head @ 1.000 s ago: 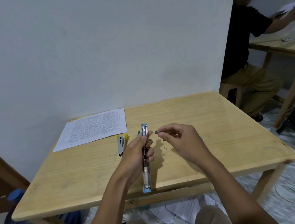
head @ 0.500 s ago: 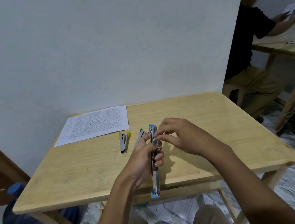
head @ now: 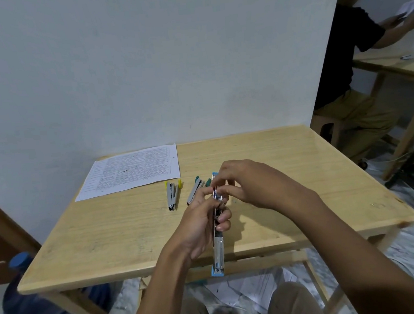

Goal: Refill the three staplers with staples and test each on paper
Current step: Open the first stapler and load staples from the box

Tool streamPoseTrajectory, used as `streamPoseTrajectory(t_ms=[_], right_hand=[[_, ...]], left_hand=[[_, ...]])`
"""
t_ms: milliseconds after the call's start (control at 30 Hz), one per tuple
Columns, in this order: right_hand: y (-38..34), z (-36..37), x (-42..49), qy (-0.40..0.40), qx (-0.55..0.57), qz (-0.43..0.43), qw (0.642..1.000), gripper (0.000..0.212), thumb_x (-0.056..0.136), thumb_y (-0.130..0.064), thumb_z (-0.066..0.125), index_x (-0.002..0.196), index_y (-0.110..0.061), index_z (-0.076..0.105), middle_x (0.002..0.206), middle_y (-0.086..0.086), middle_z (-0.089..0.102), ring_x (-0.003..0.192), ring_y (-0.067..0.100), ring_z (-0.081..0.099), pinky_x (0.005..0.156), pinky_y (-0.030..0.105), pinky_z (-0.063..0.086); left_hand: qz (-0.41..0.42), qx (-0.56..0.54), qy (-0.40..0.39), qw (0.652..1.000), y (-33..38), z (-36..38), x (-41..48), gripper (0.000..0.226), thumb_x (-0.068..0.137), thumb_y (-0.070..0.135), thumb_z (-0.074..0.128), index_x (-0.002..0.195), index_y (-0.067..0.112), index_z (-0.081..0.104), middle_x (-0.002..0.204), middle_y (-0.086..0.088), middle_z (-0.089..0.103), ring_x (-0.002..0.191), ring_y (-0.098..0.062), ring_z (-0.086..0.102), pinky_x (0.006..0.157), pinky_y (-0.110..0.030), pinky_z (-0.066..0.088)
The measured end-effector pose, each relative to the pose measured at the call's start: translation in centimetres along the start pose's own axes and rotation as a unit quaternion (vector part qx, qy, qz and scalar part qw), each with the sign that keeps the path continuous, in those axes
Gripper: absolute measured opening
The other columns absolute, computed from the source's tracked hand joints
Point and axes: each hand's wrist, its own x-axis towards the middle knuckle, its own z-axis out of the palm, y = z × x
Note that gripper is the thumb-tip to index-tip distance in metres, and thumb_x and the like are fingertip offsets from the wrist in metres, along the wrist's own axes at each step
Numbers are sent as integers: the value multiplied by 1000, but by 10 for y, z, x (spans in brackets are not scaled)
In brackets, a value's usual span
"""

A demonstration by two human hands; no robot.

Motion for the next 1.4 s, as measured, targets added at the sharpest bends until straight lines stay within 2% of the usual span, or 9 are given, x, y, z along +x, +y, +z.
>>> streamPoseTrajectory(t_ms=[133,233,533,900,1100,1233,1333,1400], right_hand=[[4,6,-1,61,68,42,995,10,87,-34,70,97,-32,71,93,-15,69,87,6,60,80,37,52],[5,12,-1,64,103,57,991,6,85,-33,72,90,-30,74,93,-11,69,86,8,60,81,41,52],[7,27,-1,53,145,79,985,9,86,-26,73,93,-22,77,98,-4,66,89,11,61,86,41,50],[12,41,-1,33,148,94,984,11,90,-22,68,96,-23,78,99,-3,67,88,11,60,87,40,50],[13,47,-5,32,142,99,984,13,93,-26,64,97,-29,76,98,-9,64,90,7,59,87,39,51],[15,45,-14,57,155,77,983,17,96,-21,58,101,-29,73,94,-17,58,80,-7,59,83,30,49],[22,44,-25,26,145,28,989,26,98,-16,53,101,-34,73,104,-14,58,94,3,58,85,33,48],[28,44,-31,-3,130,3,992,29,99,-14,51,106,-32,73,108,-13,56,96,7,57,84,33,48]], left_hand=[[0,-17,-2,1000,0,0,-2,26,93,-8,35,107,11,45,76,-7,50,49,-13,37,43,-22,26],[-2,-30,5,1000,-2,0,-1,25,92,-8,33,104,10,45,77,-9,48,48,-13,38,42,-22,26],[-10,-56,31,998,-12,-3,3,26,92,-8,30,107,7,44,78,-10,48,47,-14,39,39,-22,29],[-22,-74,33,996,-21,-9,5,31,91,-8,29,115,9,40,76,-10,48,47,-14,40,39,-23,31],[-33,-88,34,995,-26,-14,8,31,92,-6,29,118,9,39,77,-11,51,49,-15,42,38,-24,34],[-32,-85,33,995,-26,-14,8,32,92,-6,29,117,9,40,77,-11,49,49,-15,41,39,-23,33],[-27,-82,32,996,-27,-17,7,30,90,-7,29,114,9,37,76,-11,50,48,-15,41,39,-23,32],[-29,-87,20,996,-27,-18,6,30,86,-7,32,111,10,35,74,-10,51,48,-15,41,39,-23,33]])
